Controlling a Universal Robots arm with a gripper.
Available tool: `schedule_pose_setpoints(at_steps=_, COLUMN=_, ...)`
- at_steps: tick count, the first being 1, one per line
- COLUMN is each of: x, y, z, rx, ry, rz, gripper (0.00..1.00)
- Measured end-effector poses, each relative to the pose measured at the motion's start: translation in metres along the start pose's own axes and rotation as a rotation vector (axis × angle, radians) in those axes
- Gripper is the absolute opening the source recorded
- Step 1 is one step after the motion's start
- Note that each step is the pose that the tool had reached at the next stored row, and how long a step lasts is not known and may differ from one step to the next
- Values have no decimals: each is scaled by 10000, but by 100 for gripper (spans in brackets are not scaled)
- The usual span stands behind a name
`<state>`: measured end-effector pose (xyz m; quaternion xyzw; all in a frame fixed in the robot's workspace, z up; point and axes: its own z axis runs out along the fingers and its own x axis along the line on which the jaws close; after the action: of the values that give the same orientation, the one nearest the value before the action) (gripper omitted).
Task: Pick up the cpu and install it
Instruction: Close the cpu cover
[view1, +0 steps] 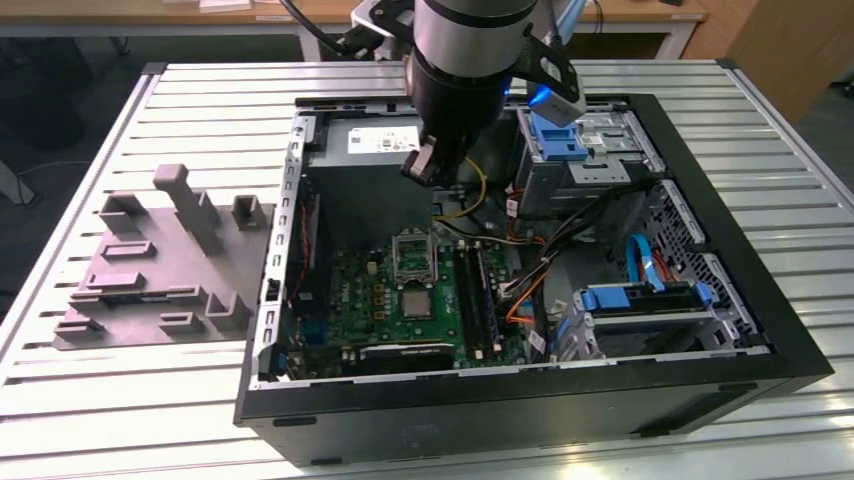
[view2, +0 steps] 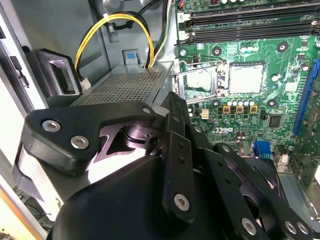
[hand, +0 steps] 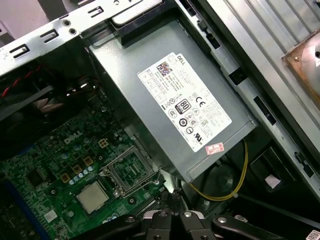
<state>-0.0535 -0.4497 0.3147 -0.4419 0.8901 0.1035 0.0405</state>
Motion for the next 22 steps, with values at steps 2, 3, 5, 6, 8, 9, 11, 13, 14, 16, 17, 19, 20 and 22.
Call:
schedule_pose_setpoints(at_steps=2, x=2, y=-1, z=0, rx=141, ry=181, rz=5, gripper=11)
schedule_pose_setpoints(at_steps=3, x=2, y=-1, z=1, rx=228, ry=296, rz=9, gripper=11)
schedule_pose_setpoints(at_steps=5, x=3, y=-2, z=3, rx=259, ry=339, rz=10, gripper=11)
schedule_pose_setpoints(at_steps=6, x=3, y=-2, z=6, rx=262, ry=336, rz=9, gripper=11)
schedule_pose_setpoints(at_steps=8, x=4, y=-6, z=18, rx=263, ry=333, rz=9, gripper=11)
schedule_pose_setpoints(at_steps=9, x=-1, y=-16, z=29, rx=263, ry=334, rz=9, gripper=11)
schedule_pose_setpoints(at_steps=11, x=-10, y=-38, z=55, rx=263, ry=335, rz=9, gripper=11)
schedule_pose_setpoints(at_steps=13, x=-11, y=-43, z=63, rx=263, ry=336, rz=9, gripper=11)
schedule_pose_setpoints(at_steps=14, x=-11, y=-43, z=63, rx=264, ry=336, rz=10, gripper=11)
schedule_pose_setpoints(at_steps=16, x=-11, y=-43, z=63, rx=264, ry=337, rz=10, gripper=11)
schedule_pose_setpoints(at_steps=17, x=-12, y=-43, z=64, rx=264, ry=336, rz=10, gripper=11)
schedule_pose_setpoints(at_steps=19, x=-11, y=-44, z=69, rx=263, ry=335, rz=9, gripper=11)
schedule_pose_setpoints(at_steps=20, x=-10, y=-45, z=75, rx=263, ry=335, rz=9, gripper=11)
schedule_pose_setpoints(at_steps=22, x=-10, y=-45, z=75, rx=263, ry=336, rz=9, gripper=11)
